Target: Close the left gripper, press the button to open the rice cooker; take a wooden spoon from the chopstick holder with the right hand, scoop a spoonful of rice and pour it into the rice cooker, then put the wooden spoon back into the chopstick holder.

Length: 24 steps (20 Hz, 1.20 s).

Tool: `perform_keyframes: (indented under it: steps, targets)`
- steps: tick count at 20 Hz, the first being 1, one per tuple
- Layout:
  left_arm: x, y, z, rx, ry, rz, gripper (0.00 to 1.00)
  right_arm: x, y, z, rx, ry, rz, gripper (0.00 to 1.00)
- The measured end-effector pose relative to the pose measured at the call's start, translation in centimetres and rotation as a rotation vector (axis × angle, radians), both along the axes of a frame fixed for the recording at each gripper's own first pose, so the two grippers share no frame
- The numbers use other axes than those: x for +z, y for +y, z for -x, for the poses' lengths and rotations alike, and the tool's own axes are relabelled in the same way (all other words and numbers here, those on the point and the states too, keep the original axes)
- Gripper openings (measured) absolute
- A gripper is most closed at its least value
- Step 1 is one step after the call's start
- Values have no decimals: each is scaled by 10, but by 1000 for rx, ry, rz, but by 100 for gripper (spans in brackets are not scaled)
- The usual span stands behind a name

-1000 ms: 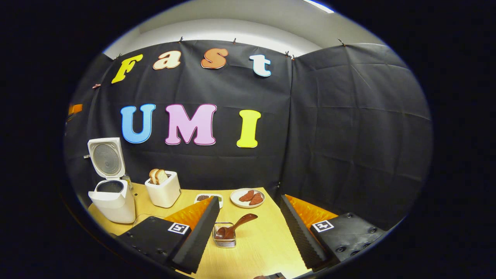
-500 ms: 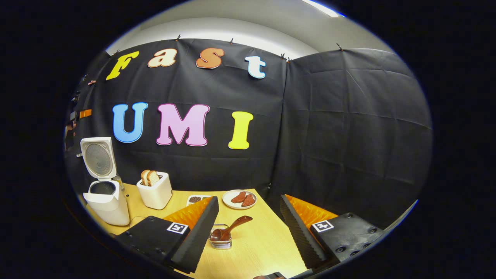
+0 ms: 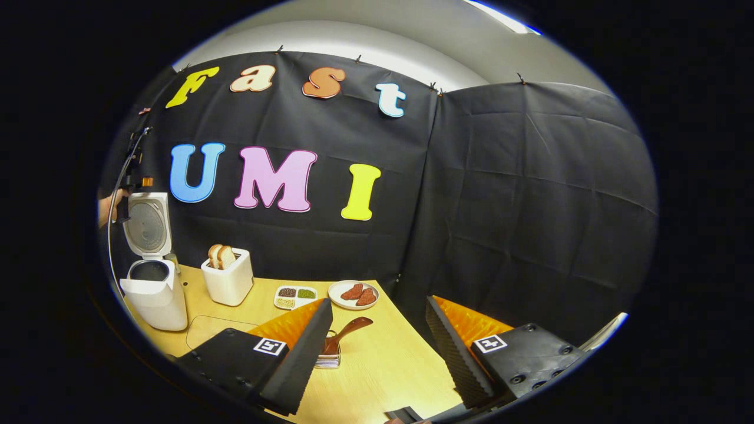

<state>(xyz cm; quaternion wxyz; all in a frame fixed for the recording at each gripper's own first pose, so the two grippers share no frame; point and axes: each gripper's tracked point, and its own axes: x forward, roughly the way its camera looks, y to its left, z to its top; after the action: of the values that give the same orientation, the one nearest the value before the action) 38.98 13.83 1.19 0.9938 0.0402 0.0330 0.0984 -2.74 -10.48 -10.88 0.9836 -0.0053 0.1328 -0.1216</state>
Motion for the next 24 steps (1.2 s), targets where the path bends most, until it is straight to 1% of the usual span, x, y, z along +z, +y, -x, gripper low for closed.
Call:
perform_keyframes:
  steps: [1,2,4,5,7,11,15,18,20,22,24]
  targets:
    - [-7,4,1,24,36,-12,95,-1,1,2,-1,4,3,99]
    - [-4,1,7,18,18,-27,96,-2,-2,3,-9,7,10,98]
    - [-8,-1,13,32,51,-11,94,-2,-5,3,-20,8,5,98]
    - [-11,-5,19,31,62,1,98,-2,-4,4,-22,7,-11,98]
    - [-16,-15,38,30,83,7,98,0,-5,4,-23,2,-29,98]
    - [-40,-38,86,31,94,23,97,5,-8,10,-7,-10,-19,98]
    - [-81,-57,134,31,120,42,97,8,-16,15,9,-15,-12,98]
    - [-124,-67,165,34,176,75,97,2,-9,20,37,-4,-27,98]
    - [-154,-73,179,37,221,96,97,1,-6,24,55,0,-9,98]
    - [-175,-78,190,35,248,83,97,1,-3,28,72,-1,1,98]
    - [-185,-80,199,34,250,66,98,-2,-2,32,85,6,7,98]
